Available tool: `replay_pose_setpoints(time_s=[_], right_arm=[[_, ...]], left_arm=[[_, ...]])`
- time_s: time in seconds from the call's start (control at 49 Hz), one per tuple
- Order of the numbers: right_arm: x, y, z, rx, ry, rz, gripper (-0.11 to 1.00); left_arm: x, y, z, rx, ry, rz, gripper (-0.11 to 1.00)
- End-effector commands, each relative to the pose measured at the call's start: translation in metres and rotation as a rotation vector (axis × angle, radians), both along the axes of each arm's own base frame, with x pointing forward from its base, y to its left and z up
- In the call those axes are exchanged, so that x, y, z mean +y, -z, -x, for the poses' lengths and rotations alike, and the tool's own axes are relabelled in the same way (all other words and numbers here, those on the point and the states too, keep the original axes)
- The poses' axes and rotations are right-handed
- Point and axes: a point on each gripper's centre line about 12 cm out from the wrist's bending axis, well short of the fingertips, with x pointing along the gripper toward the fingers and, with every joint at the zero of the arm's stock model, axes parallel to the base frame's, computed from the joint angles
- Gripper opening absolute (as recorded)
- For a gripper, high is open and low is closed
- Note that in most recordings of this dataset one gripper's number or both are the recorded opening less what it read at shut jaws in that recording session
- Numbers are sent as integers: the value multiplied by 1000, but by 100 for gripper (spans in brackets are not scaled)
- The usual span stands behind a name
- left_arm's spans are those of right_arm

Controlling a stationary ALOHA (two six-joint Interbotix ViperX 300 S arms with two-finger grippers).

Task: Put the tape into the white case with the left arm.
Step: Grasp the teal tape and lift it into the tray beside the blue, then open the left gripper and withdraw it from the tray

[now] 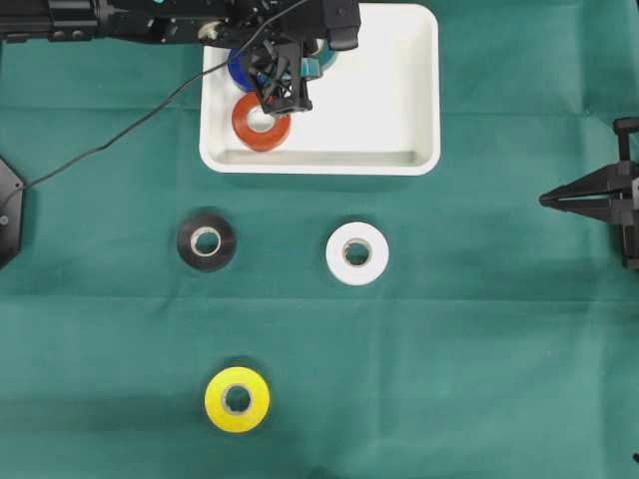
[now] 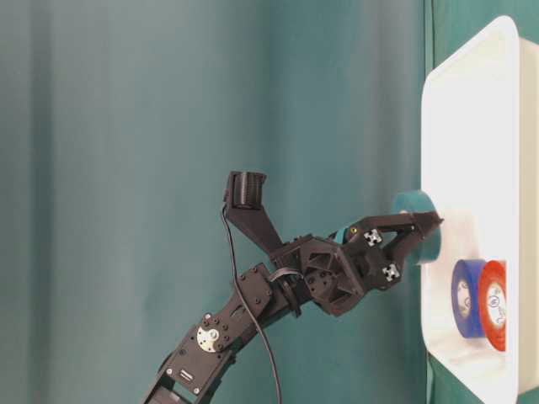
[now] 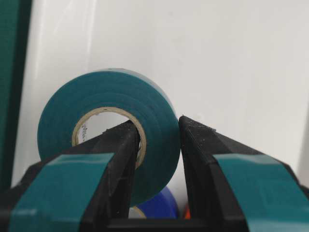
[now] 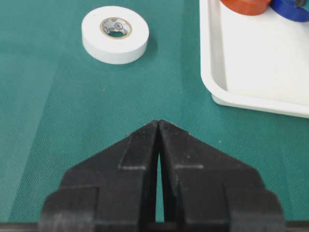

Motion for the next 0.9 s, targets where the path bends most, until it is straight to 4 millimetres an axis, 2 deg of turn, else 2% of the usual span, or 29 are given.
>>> replay_pose_setpoints(time_s=[0.0,0.388,0.428,0.592,0.632,0.877], right_arm=[[0,-4,-2,-14,-1,2,-10],[0,-4,-2,-14,-1,2,-10],[0,-4,-2,-14,-1,2,-10],[0,-4,-2,-14,-1,2,-10],[0,-4,-2,-12,-1,2,-10],[0,-5,-2,-15,-1,2,-10]], left_arm=[[1,-20,-7,-52,6,-26,25],[-2,-17,-7,-48,8,-20,25],[-2,-18,-7,-51,8,-21,34],[-2,-17,-6,-47,8,-19,83],[-3,-17,-6,-47,8,-18,90],[-5,-18,-1,-42,7,-15,88]])
